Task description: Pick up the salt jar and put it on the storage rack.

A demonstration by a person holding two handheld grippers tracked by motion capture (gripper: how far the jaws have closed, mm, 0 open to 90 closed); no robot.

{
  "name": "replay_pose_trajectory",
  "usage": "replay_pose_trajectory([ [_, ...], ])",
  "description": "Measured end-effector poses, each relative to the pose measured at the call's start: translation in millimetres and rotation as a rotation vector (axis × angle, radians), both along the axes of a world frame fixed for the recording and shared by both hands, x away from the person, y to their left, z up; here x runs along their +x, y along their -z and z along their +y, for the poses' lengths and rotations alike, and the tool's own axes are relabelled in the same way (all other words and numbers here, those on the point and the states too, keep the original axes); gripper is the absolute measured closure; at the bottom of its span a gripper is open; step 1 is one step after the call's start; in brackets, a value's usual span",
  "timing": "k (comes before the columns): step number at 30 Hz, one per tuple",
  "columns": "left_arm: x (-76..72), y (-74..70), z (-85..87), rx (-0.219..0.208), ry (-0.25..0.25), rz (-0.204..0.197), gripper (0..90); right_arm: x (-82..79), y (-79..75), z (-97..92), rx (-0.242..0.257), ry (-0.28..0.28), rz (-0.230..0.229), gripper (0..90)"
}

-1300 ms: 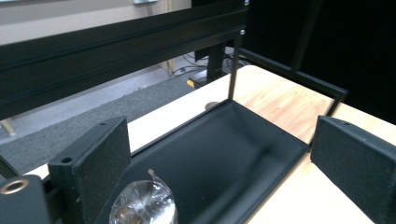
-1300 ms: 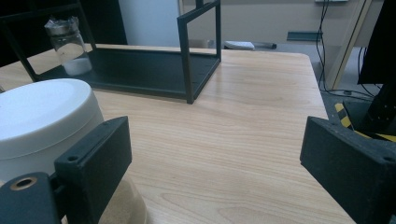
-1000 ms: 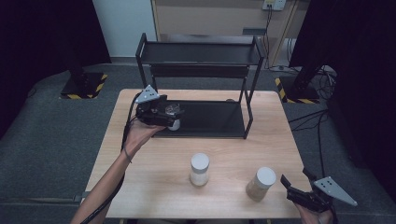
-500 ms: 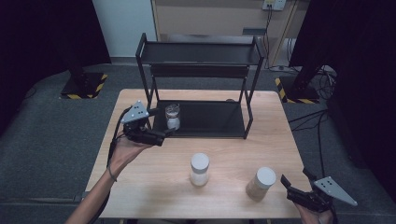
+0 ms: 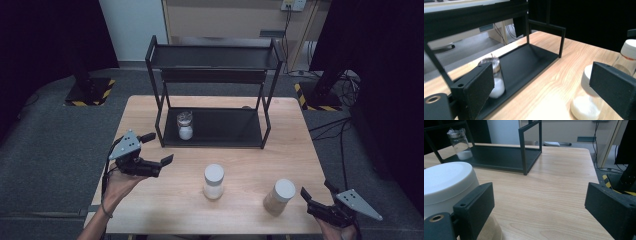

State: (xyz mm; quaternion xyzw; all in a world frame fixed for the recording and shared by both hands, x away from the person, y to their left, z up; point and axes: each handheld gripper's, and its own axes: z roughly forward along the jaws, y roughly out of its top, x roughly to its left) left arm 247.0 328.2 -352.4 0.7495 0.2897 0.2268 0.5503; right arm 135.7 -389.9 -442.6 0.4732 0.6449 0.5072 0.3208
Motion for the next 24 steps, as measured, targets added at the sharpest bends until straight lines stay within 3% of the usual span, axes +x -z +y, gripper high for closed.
replay_pose_trajectory([
  [7, -15.8, 23.7, 13.7, -0.03, -0.04, 0.023, 4.6, -0.2, -0.2, 0.2, -0.001, 0.001, 0.0, 8.9],
  [19, -40.9, 63.1, 31.8, -0.064, -0.153, 0.059, 4.3, -0.8, -0.3, 0.1, -0.002, 0.004, -0.001, 8.8],
  [24, -51.3, 75.6, 37.0, -0.046, -0.203, 0.054, 3.7, -0.8, -0.5, 0.6, -0.002, 0.004, 0.0, 8.8],
])
